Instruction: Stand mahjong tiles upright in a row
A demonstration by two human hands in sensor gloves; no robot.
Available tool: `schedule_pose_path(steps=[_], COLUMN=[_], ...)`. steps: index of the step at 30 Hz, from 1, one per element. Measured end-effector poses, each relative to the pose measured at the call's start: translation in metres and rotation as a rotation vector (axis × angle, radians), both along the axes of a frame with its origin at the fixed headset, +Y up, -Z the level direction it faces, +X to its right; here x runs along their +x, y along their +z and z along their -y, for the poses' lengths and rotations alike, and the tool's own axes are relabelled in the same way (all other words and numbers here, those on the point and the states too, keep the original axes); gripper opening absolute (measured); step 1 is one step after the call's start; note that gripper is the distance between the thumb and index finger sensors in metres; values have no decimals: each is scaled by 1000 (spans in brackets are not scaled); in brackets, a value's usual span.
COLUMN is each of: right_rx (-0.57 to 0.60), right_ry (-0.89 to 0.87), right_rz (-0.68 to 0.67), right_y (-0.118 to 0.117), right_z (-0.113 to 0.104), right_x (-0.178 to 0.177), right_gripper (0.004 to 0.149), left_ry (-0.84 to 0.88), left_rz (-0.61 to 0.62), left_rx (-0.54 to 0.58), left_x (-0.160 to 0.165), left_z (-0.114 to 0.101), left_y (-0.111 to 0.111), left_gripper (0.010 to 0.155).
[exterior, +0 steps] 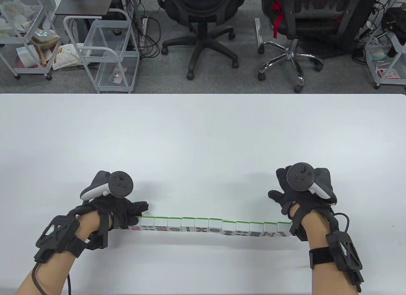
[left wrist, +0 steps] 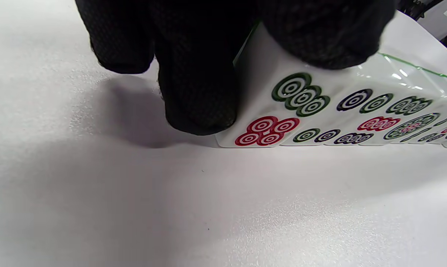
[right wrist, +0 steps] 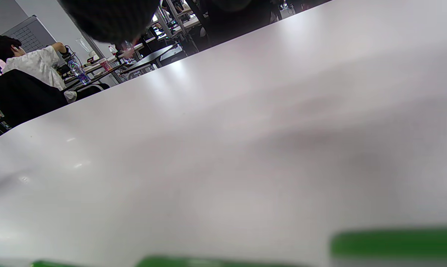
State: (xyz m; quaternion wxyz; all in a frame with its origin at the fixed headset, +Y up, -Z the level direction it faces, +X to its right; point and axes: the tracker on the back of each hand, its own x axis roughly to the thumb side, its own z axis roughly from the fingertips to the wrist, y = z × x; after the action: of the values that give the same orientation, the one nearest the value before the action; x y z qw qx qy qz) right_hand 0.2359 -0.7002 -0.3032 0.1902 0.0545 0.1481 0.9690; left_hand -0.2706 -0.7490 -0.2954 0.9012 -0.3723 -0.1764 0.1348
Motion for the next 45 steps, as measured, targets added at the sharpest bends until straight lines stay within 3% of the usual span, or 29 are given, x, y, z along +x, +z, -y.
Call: schedule_pose_path(steps=[3,10,17,23,28,45], right_rx=[6,124,144,134,134,107], right_ry=[-6,-33,-107,-339,-262,-203], right_rz=[-8,-29,-5,125,51,31], right_y=[-1,-4,-18,-29,-27,-22], right_z=[-1,-23,-34,-22,-12,-4], right_x=[-2,-19,-44,-53,-67,-66], right_gripper=[81,78,81,83,82,82], left_ry=[7,-8,60,215,164,172], left_rz=[-8,-249,-428,-584,-556,-558], left_rx=[8,308,373,311,302,307], left_x=[-4,-17,11,25,23,19], left_z=[-1,-46,-71,-56,-41,-40], left_y=[0,-12,-31,-41,-40,-36], left_gripper=[72,78,83,84,84,83])
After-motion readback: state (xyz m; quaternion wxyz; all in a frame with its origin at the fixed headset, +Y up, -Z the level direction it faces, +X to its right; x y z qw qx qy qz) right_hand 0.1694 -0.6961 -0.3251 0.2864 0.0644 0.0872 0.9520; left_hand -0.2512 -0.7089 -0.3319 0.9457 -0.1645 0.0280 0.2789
